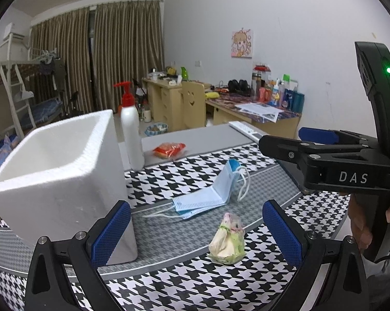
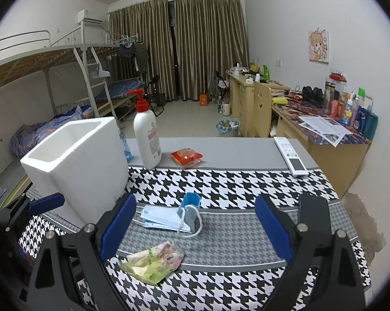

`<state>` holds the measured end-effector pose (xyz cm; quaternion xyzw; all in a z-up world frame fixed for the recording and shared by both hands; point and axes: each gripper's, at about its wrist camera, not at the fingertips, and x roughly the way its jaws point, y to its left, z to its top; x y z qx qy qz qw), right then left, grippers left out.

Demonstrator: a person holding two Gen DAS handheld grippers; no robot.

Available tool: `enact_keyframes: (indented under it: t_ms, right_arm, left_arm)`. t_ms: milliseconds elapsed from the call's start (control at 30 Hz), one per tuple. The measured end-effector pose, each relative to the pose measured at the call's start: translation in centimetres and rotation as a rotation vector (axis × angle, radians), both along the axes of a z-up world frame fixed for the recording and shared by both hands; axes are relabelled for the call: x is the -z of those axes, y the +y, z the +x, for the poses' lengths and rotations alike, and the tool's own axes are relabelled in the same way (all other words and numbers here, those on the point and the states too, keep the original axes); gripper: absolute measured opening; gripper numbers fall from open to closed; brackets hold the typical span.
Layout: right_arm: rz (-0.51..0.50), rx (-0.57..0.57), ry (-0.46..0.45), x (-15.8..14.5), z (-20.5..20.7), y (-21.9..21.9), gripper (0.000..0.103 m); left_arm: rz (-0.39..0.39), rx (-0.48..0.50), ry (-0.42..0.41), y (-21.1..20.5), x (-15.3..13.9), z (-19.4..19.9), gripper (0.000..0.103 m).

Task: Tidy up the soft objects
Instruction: 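Reach the left gripper to the green-and-white tissue packet and close on it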

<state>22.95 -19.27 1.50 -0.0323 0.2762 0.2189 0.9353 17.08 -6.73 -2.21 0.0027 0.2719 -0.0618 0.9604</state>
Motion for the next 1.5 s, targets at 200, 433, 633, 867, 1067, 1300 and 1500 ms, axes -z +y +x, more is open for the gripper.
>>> enact_keyframes:
  t_ms: [200,433,633,867,1067,1300,1500]
  right_arm:
    - [-0.005,0.003,0.023,0.8,0.5,-0.4,0.095]
    - [-0.013,0.011,0.053,1.8,1.0,-0.6,0.095]
    - [-0.02,0.016,0.071,2.4,1.3,-0.8,0.095]
    - [-0.026,0.015,0.103,3.2,2.0,-0.6,0.095]
    - [-0.036,0.014,0.122,3.9,2.4,-0.6,0.095]
    - [-0.049,0.012,0.143,4.7,2.8,-0.4,0.095]
    - [-0.049,0.006,0.165,5.3,3.5,-0.2,0.095]
  left_arm:
    - [0.006,0.008,0.043,-0.7,1.6,1.2,0.102]
    - [0.022,0.023,0.086,-1.3,3.2,2.2,0.102]
    - [0.017,0.038,0.133,-1.6,4.6,3.1,0.102]
    - [0.021,0.063,0.177,-2.2,5.7,3.9,0.102]
    - [0.017,0.078,0.221,-2.6,6.9,4.7,0.096]
    - [0.03,0.079,0.247,-2.9,7.7,5.4,0.088]
    - [0.042,0.098,0.272,-3.3,8.4,5.8,0.077]
